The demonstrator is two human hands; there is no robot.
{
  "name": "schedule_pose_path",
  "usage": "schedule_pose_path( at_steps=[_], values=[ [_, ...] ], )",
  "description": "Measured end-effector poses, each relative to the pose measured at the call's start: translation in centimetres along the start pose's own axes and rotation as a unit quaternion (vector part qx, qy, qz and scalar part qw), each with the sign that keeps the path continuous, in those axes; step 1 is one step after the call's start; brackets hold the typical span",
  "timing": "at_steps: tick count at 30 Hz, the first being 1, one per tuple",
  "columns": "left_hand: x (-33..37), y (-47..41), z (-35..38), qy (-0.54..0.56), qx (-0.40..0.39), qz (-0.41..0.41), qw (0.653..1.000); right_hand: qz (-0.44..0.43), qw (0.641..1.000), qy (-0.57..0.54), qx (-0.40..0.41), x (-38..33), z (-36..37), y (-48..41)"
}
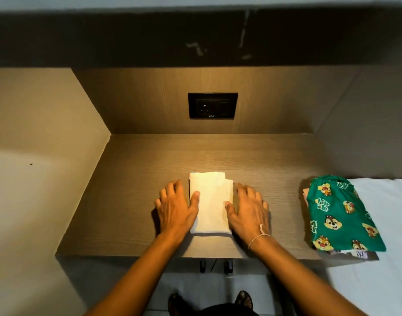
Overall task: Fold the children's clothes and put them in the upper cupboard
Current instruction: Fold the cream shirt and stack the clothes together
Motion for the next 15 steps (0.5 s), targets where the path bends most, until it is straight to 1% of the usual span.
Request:
schedule_pose_path(
  at_steps=[2, 4, 9, 11, 13, 15],
  values=[
    [0.5, -0.1, 0.3, -0.04, -0.021, -0.033, 0.998, 0.064, 0.997, 0.013, -0.029, -0.5, -0.2, 0.7],
    [1.1, -0.5, 0.8, -0.032, -0.049, -0.059, 0.997, 0.099, 0.993, 0.002, -0.063, -1.2, -0.5, 0.3],
    [2.1, -2.1, 1.0, 0.079, -0.108, -0.155, 0.979, 0.159, 0.98, -0.069, -0.095, -3.0, -0.9, -1.6],
    [2.3, -2.4, 0.9, 0.132, -0.109, -0.169, 0.971, 0.171, 0.976, -0.091, -0.102, -3.4, -1.1, -1.8],
    [2.4, -2.4, 0.8, 0.184, -0.107, -0.173, 0.962, 0.174, 0.972, -0.131, -0.089, -3.6, -1.1, -1.6],
    [2.7, -2.4, 0.4, 0.246, -0.112, -0.179, 0.946, 0.182, 0.956, -0.219, -0.069, -3.6, -1.1, -1.3]
  ],
)
Point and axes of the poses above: each hand's wrist, its own y-axis away from the middle knuckle, its own z-axis out of the palm, x = y × z, the point moved 1 cm from there along -y, towards the middle knuckle, and after that the axes turned 15 degrees about y, right-handed, at the moved point
